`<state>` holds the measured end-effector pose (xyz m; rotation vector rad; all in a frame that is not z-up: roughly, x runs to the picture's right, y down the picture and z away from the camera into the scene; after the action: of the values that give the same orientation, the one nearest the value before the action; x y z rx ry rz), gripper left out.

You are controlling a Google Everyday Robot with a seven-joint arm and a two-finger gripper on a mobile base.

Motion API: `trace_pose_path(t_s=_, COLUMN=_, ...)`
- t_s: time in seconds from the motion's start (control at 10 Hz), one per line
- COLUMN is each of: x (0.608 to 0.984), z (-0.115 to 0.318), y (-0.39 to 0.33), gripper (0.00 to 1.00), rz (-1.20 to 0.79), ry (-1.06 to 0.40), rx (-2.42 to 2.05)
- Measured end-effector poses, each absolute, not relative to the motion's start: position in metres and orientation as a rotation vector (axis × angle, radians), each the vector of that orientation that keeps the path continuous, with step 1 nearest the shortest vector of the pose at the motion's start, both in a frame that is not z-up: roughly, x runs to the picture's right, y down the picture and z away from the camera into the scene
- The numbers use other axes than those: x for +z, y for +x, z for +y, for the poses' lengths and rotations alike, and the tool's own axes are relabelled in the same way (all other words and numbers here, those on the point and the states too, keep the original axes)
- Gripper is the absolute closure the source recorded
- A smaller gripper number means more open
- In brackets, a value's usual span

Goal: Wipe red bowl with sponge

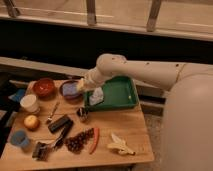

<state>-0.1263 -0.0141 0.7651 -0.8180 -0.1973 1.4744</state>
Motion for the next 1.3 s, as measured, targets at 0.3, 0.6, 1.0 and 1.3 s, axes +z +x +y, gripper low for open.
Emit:
trace_pose_path(t_s=0.3, x=0.761, z=-0.016, y=-0.179, gripper=1.0, rz=-0.233, ry=-0.872, rx=1.361)
trace_pose_path(t_s=0.6, x=0.761, z=-0.017, y=-0.178, gripper=1.0, rz=-0.233, ry=-0.871, rx=1.363)
trace_pose_path(t_s=1.0, x=0.771, z=-0.026, y=-0.188, gripper=1.0, rz=-0.22, ry=-0.842, rx=1.336)
trace_pose_path(t_s=1.3, x=0.789, z=-0.055, y=-0.217, gripper=1.0, rz=-0.217, ry=-0.822, rx=1.3)
